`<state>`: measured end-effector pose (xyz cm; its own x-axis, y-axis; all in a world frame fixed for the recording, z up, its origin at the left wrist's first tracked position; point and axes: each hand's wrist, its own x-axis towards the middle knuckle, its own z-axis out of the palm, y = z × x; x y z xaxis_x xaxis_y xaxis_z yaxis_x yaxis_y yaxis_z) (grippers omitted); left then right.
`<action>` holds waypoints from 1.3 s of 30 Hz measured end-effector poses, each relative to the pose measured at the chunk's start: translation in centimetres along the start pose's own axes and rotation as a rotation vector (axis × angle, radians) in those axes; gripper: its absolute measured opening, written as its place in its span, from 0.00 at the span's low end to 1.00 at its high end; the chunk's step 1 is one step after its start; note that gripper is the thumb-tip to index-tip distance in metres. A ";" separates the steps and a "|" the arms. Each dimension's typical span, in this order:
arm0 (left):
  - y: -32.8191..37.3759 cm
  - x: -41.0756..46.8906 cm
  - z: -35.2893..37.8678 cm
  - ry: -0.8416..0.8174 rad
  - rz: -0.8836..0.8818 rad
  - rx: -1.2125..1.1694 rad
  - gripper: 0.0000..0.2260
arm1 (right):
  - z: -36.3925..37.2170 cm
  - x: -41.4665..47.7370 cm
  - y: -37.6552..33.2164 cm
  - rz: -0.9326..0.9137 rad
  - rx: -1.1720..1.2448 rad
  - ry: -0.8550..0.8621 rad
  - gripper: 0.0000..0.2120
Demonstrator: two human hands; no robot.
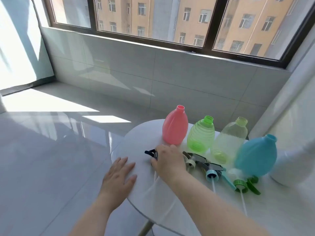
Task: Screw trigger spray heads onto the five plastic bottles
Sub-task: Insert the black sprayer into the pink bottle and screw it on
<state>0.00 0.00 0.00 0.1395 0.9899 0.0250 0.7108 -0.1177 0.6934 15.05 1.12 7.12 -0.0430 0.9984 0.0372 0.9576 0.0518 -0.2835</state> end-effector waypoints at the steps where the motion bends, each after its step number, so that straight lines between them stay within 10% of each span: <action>1: -0.3 0.2 0.0 0.004 0.008 0.006 0.19 | 0.3 0.3 -0.2 0.026 -0.059 0.001 0.12; 10: -1.0 0.9 0.1 0.037 0.047 -0.055 0.17 | 1.6 1.4 0.3 0.117 -0.190 0.017 0.16; 32: 0.4 0.0 -0.7 0.090 0.032 -0.105 0.13 | -5.1 -0.7 4.5 0.262 1.632 -0.148 0.10; 39: 3.0 0.0 -1.1 0.198 0.068 -0.200 0.10 | -7.2 -0.8 7.6 0.166 1.815 -0.122 0.11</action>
<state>1.37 -0.23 2.82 0.0308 0.9787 0.2031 0.5520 -0.1860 0.8129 24.44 0.54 11.83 -0.0886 0.9869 -0.1350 -0.5014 -0.1613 -0.8501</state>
